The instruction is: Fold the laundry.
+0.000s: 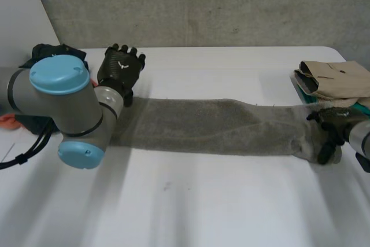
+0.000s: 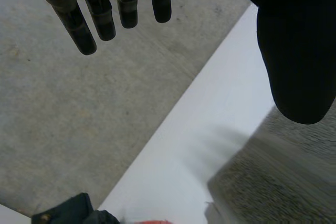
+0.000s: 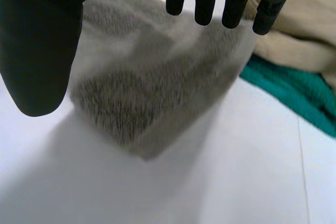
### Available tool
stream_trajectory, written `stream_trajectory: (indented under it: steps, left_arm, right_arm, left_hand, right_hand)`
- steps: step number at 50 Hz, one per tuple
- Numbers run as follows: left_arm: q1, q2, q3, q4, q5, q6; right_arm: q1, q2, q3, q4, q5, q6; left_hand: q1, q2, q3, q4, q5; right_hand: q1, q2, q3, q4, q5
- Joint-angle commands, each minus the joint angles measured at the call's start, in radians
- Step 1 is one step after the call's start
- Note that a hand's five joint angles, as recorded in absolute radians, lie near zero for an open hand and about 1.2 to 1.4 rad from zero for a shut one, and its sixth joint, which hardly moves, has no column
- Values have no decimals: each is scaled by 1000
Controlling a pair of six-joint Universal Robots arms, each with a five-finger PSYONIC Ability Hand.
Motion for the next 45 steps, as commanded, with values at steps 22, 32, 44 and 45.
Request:
stream_trajectory:
  steps: [22,32,44,45]
  left_arm:
    - [-12,150,-132,2,28,0]
    - [-10,181,-168,2,29,-3]
    - [-24,183,-178,7,28,-11]
    - [-27,181,-176,7,28,-15]
  right_arm:
    - [-89,-125,-59,-181,58,-609]
    - [387,-16,-162,-339,-193,-623]
    - [698,276,-290,-302,-260,-622]
    - [695,268,-298,-296,-194,-605]
  left_hand:
    - [-24,-28,-36,-27,-45]
    - [-24,-28,-36,-27,-45]
    - [-24,-28,-36,-27,-45]
    - [-24,-28,-36,-27,-45]
  right_hand:
    - [1171,1183,1184,1183,1177]
    - [1171,1183,1184,1183,1177]
    - [415,427,428,427,422]
    - [-51,-39,-38,-39,-45]
